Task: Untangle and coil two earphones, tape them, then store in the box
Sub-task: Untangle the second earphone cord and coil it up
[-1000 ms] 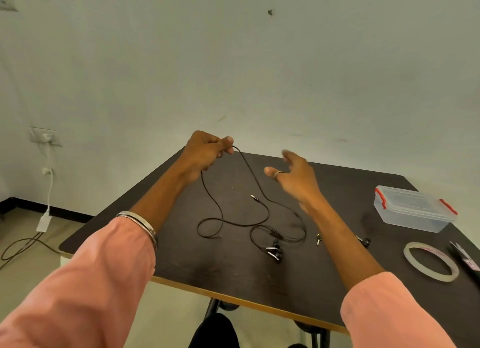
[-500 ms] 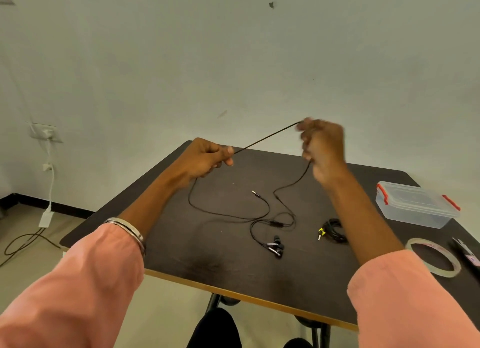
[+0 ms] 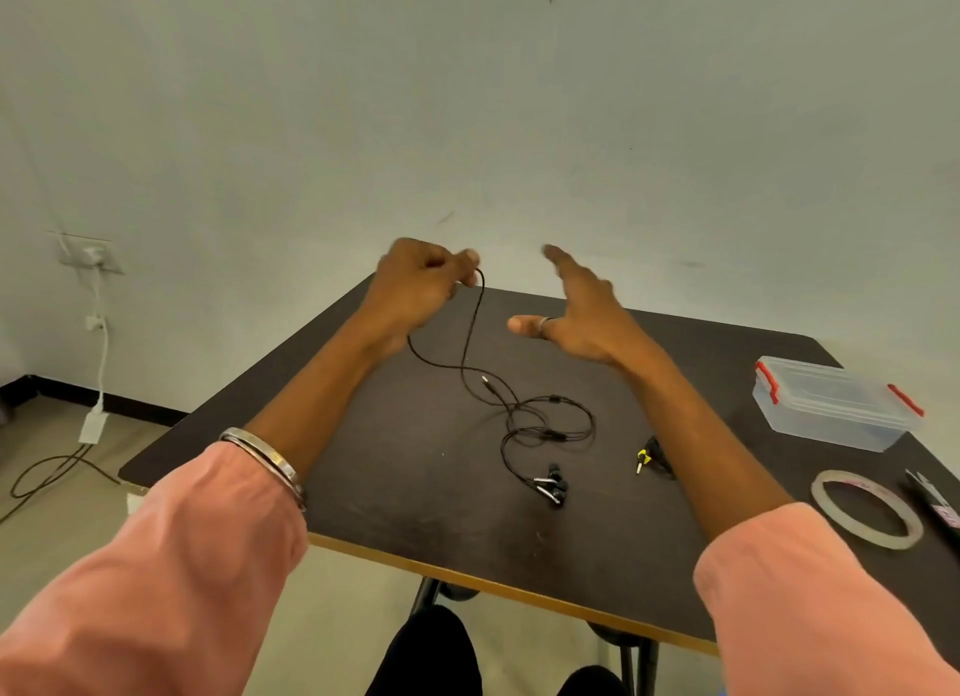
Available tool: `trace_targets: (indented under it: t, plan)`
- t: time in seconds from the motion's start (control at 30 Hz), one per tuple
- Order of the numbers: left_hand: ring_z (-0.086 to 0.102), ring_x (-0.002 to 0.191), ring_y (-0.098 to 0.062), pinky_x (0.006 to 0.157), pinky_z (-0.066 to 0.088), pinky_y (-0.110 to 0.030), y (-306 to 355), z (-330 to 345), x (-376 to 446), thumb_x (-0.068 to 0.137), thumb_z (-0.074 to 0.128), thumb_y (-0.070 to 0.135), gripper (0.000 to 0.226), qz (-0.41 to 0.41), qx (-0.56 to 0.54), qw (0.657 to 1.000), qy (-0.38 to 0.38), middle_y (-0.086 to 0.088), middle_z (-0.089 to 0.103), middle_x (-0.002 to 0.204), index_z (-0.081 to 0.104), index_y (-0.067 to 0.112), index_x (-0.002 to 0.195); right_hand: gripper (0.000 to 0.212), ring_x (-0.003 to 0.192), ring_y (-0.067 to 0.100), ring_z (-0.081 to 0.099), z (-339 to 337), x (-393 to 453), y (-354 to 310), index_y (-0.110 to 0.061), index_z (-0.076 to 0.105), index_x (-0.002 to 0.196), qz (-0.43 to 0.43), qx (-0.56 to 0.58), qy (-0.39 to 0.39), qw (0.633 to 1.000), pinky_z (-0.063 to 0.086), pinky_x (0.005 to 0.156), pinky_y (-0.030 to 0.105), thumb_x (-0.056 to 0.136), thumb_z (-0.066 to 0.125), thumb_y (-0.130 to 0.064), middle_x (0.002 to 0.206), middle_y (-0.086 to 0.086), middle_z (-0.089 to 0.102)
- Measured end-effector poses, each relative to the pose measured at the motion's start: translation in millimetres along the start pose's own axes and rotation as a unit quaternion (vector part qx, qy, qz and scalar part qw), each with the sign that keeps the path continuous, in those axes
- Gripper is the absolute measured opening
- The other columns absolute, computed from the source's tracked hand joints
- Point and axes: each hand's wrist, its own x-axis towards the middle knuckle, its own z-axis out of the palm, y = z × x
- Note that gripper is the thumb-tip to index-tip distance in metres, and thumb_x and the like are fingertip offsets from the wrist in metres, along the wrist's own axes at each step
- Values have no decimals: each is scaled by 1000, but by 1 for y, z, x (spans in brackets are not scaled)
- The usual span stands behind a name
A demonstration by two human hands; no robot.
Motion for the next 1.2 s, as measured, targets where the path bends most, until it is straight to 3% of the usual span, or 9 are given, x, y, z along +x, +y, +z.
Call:
trace_targets:
  t: [0.17,0.37,0.53,0.6,0.67,0.73,0.8,0.93,1.2]
  plan:
    - [46,51,-7,41,29,-12,1,16,-10,92,60,38,38,16,26,998,-60,5,53,51,73,5,80,15,95,21,66,4,-2,-13,-13,73,94,-110,96,-9,989,51,92,45,85,70,-25,92,6,73]
    - [37,48,-9,46,31,-18,-18,-8,-14,93,58,39,36,-13,47,986,-157,4,49,52,73,9,80,15,62,10,58,-26,-7,26,2,70,90,-14,340,149,928,59,65,32,92,55,1,67,-2,64]
    - [42,38,2,44,33,-14,-36,-8,-11,94,56,38,37,-27,69,990,-119,11,51,49,72,8,81,19,68,12,62,-26,-1,43,-8,70,89,84,302,350,883,59,71,33,90,53,-1,78,3,67]
    - [38,37,-2,43,30,-17,-39,-1,-11,95,55,37,36,-51,53,991,-112,7,48,53,71,8,81,19,92,21,65,-17,1,43,-6,67,104,103,169,303,932,55,83,32,90,55,-5,98,8,68]
    - [31,40,-7,41,26,-21,-41,7,-10,96,54,38,37,-82,26,990,-114,3,44,53,68,7,82,58,122,33,48,-8,1,36,-8,40,139,123,-27,146,981,45,98,45,87,65,-16,129,15,53]
    - [28,42,-9,41,24,-23,-41,15,-9,96,54,38,37,-101,7,987,-123,1,41,54,67,6,81,97,137,35,25,3,-2,20,-21,8,152,78,-134,9,988,34,104,54,81,74,-30,149,10,30]
    - [26,41,-9,40,22,-22,-40,22,-9,96,53,38,36,-112,-6,983,-144,2,39,52,65,8,79,95,142,27,15,19,-5,5,-28,10,152,-7,-155,-40,987,26,105,50,81,72,-39,156,1,22]
    - [24,40,-8,40,19,-22,-45,31,-9,99,48,36,35,-120,-30,972,-198,3,37,51,61,11,79,29,111,17,59,44,3,10,-23,68,111,-68,6,-59,996,40,98,42,84,71,-32,112,-1,70]
    - [24,41,-6,36,18,-17,-88,32,-7,102,43,31,34,-186,-193,935,-233,2,37,55,59,8,81,16,55,13,61,50,26,51,-6,70,78,117,334,139,925,58,61,29,91,62,-8,65,9,64]
